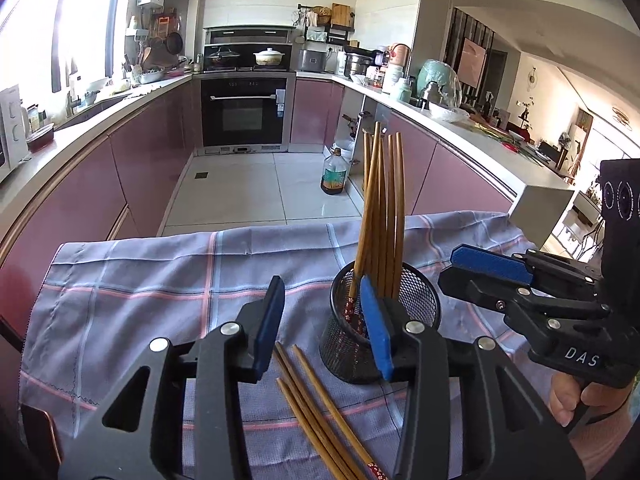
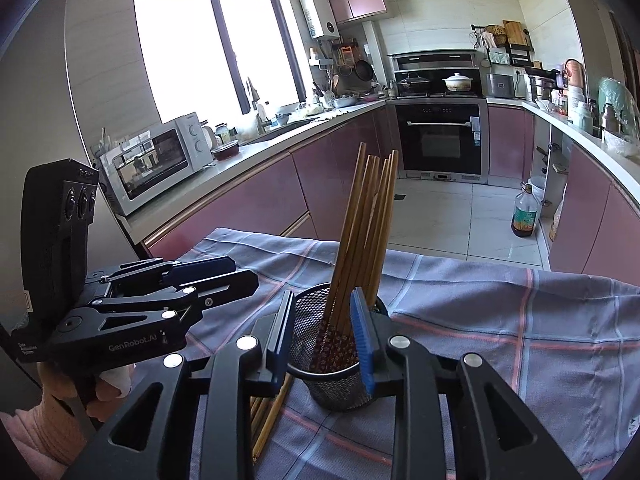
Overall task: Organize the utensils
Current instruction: 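Withdraw the right gripper from the cup back toward the pile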
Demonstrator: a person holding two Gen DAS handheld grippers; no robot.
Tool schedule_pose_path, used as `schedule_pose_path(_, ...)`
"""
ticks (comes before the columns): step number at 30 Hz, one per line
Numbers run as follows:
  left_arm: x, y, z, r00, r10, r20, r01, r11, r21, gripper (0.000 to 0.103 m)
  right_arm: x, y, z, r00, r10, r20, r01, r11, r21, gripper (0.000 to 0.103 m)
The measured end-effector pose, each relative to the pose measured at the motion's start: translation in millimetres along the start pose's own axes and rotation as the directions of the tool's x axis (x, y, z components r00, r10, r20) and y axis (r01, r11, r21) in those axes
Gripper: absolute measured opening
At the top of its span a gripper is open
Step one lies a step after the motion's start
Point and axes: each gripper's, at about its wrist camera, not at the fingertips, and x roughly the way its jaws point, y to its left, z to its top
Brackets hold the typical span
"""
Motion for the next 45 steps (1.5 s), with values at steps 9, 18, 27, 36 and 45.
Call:
schedule_pose_path(9, -30, 6, -21, 0.999, 0.034, 0.038, -0.034, 0.999, -0.001, 0.049, -20, 22, -14, 0.999, 0.048, 0.015, -0.048, 0.998, -0.043, 0.032)
schedule_pose_path(18, -40, 33, -59, 0.996, 0.083, -0.018, -0.084, 0.995, -0.050, 0.050, -8, 29, -44, 0.994, 0.085, -0.070, -0.088, 0.996, -0.035, 0.032)
schedule_pose_path(27, -21, 40, -98, 0.991, 0.071, -0.117, -0.082, 0.993, -0.089, 0.050, 19, 32, -75, 0.977, 0.102, -0.188, -0.103, 0.995, 0.000, 0.032)
schedule_pose_path(36, -10, 37, -117, 0.985, 0.070, -0.156, -0.086, 0.991, -0.099, 0.050, 32, 38, -91, 0.965, 0.114, -0.235, -0.112, 0.993, 0.022, 0.032)
schedule_pose_path(45, -2, 35, -127, 0.979, 0.081, -0.189, -0.100, 0.991, -0.094, 0.050, 41, 41, -98, 0.961, 0.092, -0.260, -0.092, 0.996, 0.013, 0.032)
